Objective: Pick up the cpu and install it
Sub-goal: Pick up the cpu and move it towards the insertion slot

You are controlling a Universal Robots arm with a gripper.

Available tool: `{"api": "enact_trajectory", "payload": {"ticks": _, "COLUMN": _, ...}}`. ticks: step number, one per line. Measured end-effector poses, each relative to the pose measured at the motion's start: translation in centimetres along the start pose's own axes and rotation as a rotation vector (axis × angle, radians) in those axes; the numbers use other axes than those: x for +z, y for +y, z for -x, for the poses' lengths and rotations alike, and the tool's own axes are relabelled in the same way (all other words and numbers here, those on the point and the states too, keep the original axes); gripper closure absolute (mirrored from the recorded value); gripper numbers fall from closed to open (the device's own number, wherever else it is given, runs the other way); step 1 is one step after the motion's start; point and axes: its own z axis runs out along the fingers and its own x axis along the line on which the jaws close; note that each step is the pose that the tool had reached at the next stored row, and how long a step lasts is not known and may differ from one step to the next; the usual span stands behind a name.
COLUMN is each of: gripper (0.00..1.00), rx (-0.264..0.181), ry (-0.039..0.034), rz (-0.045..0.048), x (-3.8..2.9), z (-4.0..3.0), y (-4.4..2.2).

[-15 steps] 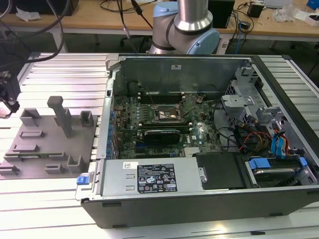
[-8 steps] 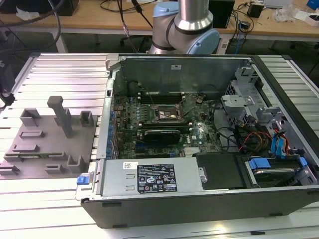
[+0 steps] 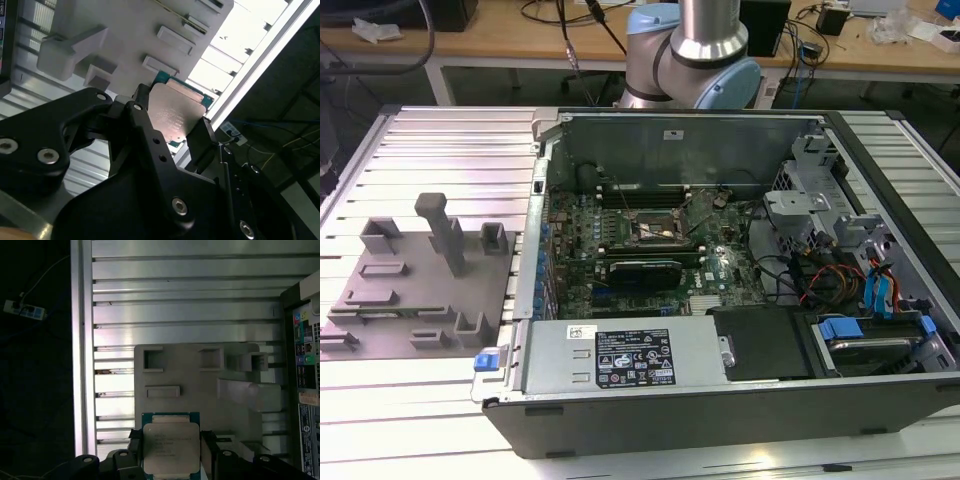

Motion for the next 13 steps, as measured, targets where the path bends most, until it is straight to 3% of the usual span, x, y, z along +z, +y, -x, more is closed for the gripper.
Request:
{"api": "enact_trajectory", "payload": {"ticks": 5, "gripper": 0.45, "rx": 0.0, "ry": -0.0001, "rz": 0.0, "x": -1.38, "z": 0.03, "y": 0.1}}
{"api": "enact_trajectory", "payload": {"ticks": 7, "gripper": 0.45, "rx": 0.0, "ry": 0.0, "rz": 0.0, "x": -2.45, "z": 0.05, "y": 0.16}}
{"api": "enact_trajectory", "payload": {"ticks": 13, "gripper": 0.45, "rx": 0.0, "ry": 0.0, "rz": 0.0, "x": -4.32, "z": 0.09, "y": 0.3}}
